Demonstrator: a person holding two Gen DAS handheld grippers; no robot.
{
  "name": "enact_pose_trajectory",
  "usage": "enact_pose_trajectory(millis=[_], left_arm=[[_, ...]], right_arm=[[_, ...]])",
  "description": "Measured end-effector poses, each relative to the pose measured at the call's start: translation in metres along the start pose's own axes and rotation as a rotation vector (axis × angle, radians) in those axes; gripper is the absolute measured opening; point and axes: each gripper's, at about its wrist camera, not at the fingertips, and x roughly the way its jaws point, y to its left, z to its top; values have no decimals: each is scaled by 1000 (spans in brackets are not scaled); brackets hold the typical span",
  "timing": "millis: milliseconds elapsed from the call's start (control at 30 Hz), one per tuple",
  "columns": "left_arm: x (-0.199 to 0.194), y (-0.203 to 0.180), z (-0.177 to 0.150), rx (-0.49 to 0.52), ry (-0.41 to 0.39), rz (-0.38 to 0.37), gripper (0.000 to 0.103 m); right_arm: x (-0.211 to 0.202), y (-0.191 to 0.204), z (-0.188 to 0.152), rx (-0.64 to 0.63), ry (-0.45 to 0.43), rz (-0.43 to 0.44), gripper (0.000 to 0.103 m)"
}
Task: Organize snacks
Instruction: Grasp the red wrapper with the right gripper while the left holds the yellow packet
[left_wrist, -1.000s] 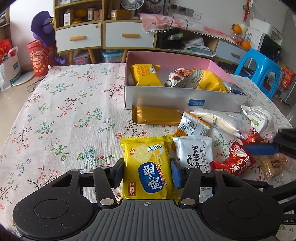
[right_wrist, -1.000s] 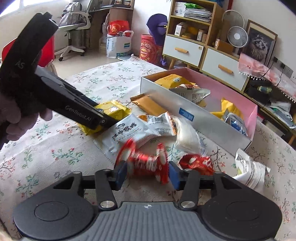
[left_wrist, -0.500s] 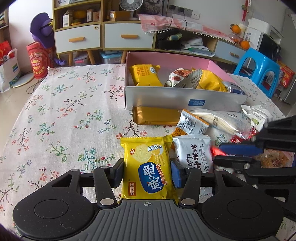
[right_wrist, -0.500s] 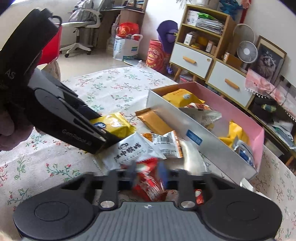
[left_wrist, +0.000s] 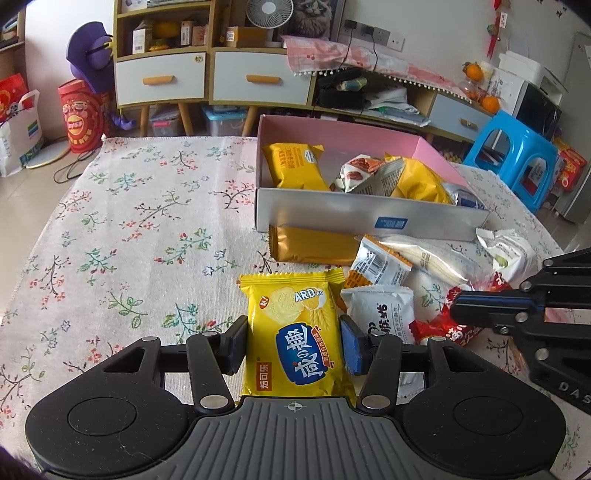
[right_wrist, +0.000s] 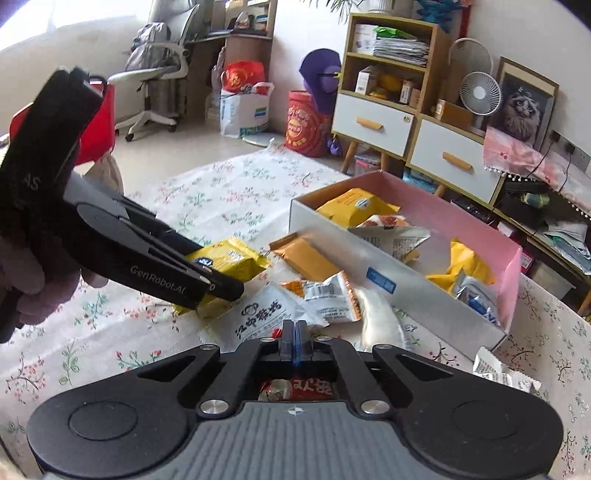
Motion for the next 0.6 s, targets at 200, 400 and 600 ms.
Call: enact_pose_trajectory(millis=[200,400,600], left_arm=[[-6,-1,5,-14,-17,-8,48],[-9,0,10,-27,-25,-14,48],[-3,1,5,-38,13,-18,48]], right_arm=[[-8,-4,4,20,-25,-4,0],[-17,-15,17,26,-37,36,0],[0,0,4,-211,98,65,29]])
